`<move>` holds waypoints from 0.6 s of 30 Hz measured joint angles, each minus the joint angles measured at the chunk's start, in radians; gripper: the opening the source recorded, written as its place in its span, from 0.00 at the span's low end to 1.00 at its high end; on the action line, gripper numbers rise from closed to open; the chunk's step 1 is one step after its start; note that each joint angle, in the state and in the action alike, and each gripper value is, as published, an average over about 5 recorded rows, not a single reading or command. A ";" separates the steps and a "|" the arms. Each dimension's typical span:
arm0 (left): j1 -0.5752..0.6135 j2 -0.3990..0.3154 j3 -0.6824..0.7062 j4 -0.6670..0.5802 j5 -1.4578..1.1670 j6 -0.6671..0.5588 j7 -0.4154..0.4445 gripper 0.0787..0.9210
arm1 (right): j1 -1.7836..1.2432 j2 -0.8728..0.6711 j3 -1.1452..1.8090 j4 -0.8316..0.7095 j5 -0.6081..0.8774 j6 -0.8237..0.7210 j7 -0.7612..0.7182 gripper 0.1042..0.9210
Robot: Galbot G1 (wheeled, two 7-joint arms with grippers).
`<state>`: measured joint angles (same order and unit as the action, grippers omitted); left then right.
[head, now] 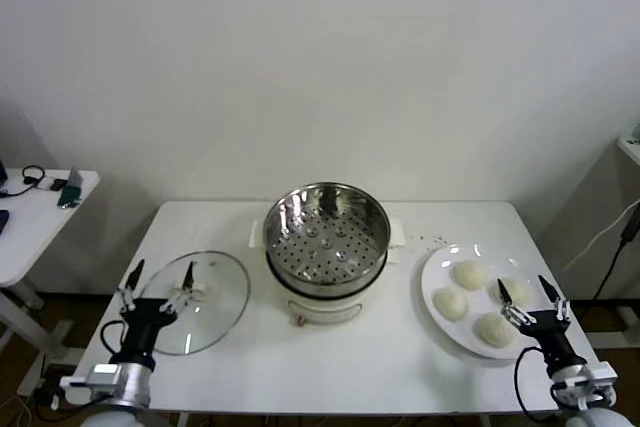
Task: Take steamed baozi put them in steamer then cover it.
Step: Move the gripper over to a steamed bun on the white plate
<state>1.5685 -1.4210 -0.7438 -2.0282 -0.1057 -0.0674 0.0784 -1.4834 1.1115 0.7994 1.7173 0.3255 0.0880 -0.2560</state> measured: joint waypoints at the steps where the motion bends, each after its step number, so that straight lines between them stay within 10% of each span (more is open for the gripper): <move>1: 0.000 0.001 0.000 0.000 0.000 0.000 -0.001 0.88 | 0.006 -0.010 -0.002 -0.002 -0.008 -0.011 -0.008 0.88; 18: 0.005 0.039 0.016 0.012 -0.021 -0.001 -0.038 0.88 | 0.415 -0.462 -0.351 -0.190 -0.264 -0.256 -0.493 0.88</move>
<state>1.5730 -1.3819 -0.7279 -2.0164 -0.1269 -0.0687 0.0403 -1.0688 0.6492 0.4486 1.5272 0.0616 -0.1676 -0.7492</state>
